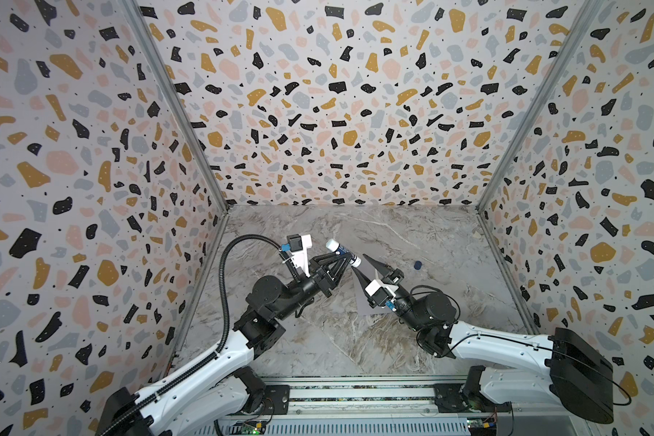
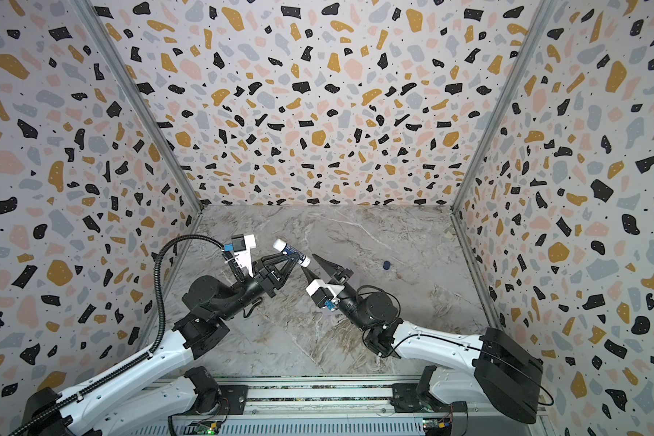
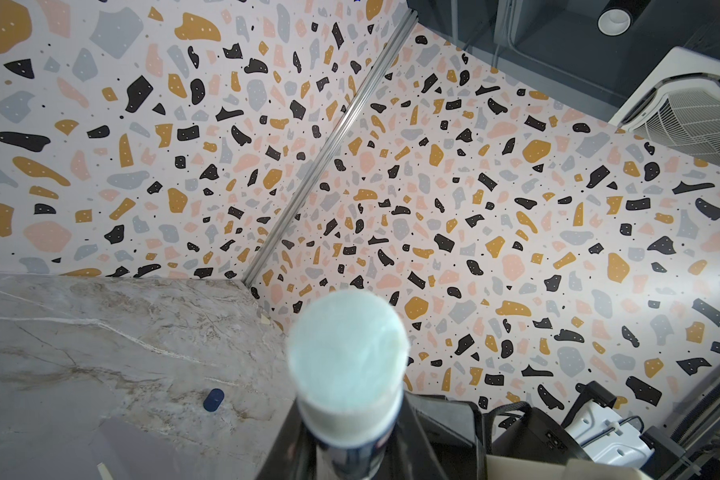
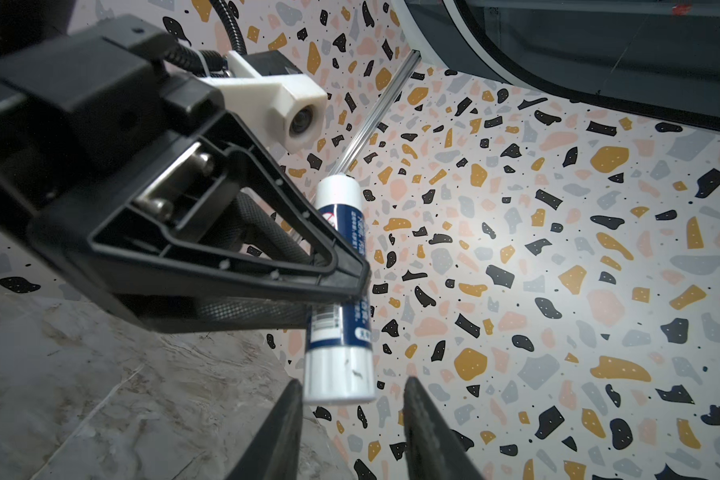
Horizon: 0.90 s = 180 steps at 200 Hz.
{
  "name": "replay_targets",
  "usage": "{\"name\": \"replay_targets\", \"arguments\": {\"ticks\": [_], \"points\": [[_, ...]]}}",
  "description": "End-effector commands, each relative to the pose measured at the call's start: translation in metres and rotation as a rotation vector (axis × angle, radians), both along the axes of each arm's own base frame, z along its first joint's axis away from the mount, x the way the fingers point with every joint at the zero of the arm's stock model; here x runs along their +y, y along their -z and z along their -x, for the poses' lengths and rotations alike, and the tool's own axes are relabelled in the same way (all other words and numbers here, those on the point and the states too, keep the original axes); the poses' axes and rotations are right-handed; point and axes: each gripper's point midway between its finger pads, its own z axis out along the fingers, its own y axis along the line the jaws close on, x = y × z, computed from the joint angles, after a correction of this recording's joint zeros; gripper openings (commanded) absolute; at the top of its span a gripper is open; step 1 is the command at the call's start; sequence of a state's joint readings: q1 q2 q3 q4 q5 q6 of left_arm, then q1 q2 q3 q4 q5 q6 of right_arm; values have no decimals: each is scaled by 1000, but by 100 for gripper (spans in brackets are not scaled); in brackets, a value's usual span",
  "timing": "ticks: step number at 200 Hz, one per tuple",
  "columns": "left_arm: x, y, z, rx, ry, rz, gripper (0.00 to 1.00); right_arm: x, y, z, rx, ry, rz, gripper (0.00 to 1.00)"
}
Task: Place the letter into the envelope and seal it
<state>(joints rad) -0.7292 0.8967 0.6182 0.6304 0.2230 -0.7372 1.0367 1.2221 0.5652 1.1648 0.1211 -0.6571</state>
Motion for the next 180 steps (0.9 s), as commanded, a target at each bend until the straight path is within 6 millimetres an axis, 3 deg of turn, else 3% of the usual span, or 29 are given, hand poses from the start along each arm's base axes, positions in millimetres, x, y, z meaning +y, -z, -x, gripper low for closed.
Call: {"name": "replay_targets", "arguments": {"ticks": [1,48,117,145,180], "points": [[3,-31,7,-74,14,63,0,-7,-31,5,-53,8,-82,41],[2,-31,8,-74,18,61,0,-3,-32,5,-53,-8,-78,35],[0,-29,9,-81,29,45,0,0,-33,7,-22,-52,-82,8],[-2,-25,11,-123,28,-2,0,1,-33,12,105,-235,-81,4],[-3,-23,17,-212,27,-51,0,-9,-37,22,395,-651,-103,4]]}}
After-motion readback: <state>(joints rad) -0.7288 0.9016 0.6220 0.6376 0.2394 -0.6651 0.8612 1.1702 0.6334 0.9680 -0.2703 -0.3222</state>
